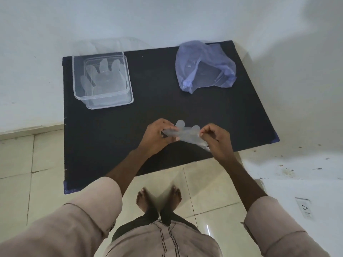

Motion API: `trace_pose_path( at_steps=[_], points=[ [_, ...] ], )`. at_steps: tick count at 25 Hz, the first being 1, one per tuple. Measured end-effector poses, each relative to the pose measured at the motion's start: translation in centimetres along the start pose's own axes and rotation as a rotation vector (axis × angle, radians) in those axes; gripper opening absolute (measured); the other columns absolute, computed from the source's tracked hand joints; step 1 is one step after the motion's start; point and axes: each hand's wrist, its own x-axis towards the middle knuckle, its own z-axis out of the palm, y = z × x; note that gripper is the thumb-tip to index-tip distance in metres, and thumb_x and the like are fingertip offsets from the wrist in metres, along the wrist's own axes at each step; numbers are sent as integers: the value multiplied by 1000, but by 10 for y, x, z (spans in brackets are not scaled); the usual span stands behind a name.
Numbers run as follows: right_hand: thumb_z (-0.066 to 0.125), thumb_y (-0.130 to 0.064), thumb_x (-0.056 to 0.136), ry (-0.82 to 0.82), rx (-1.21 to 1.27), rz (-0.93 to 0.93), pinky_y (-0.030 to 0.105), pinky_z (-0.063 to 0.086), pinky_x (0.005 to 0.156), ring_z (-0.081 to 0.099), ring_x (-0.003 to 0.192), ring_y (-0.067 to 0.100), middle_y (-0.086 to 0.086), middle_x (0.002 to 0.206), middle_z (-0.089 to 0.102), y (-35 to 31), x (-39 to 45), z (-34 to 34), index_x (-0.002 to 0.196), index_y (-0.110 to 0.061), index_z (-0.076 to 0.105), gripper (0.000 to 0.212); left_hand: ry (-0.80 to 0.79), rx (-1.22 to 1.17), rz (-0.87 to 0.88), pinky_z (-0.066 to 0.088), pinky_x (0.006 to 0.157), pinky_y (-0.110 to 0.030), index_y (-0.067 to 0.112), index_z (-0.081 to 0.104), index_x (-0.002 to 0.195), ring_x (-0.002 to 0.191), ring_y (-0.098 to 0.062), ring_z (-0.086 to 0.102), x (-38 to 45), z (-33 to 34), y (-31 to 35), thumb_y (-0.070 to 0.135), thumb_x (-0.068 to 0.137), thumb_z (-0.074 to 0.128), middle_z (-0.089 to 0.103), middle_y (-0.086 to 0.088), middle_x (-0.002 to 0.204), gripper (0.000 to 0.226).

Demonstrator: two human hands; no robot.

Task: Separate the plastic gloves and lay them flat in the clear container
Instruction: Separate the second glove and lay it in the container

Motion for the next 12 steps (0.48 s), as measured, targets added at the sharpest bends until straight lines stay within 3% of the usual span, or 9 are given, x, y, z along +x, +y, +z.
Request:
trace_pose_path(
  at_steps=[2, 5, 7, 9, 10, 12],
  points=[
    [58, -9, 91, -39, 70, 70, 20, 48, 62, 60, 72, 13, 9, 83, 65, -18, 10, -20, 85, -9, 64, 7, -13, -57, 64, 52, 88, -28, 20, 78, 93, 97, -10, 61, 13, -19, 23, 19, 76, 80, 67, 4, 103, 17],
    [60, -15, 91, -102, 215, 119, 23, 48, 55, 63, 76, 18, 11, 88, 66, -51, 25, -49, 89, -13, 62, 3, -64, -197, 68, 54, 81, -29, 17, 80, 88, 94, -12, 66, 31, -47, 54, 22, 76, 81, 74, 2, 97, 13],
    [69, -25, 85, -169, 361, 86, 21, 50, 57, 67, 86, 16, 5, 100, 68, -70, 23, -68, 104, -17, 59, 23, -64, -323, 40, 56, 67, -29, 14, 79, 88, 86, -15, 69, 33, -60, 75, 23, 76, 81, 76, -1, 91, 15],
    [78, -31, 73, -236, 325, 49, 19, 53, 61, 68, 96, 12, -4, 112, 68, -84, 28, -75, 119, -24, 55, 52, -57, -364, 29, 54, 59, -26, 12, 79, 87, 79, -13, 69, 39, -69, 91, 23, 76, 81, 76, -2, 84, 16],
    [82, -31, 70, -218, 279, 30, 21, 55, 63, 69, 97, 11, -5, 113, 68, -88, 32, -75, 122, -25, 55, 59, -47, -363, 25, 54, 57, -27, 11, 79, 86, 77, -12, 69, 42, -72, 97, 22, 76, 81, 76, -3, 83, 15],
    [81, -28, 73, -92, 248, -25, 23, 56, 66, 70, 94, 13, 1, 109, 71, -95, 36, -76, 118, -19, 60, 50, -35, -333, 52, 56, 57, -29, 10, 78, 87, 80, -14, 71, 41, -79, 111, 20, 77, 81, 77, -6, 85, 15]
  ],
)
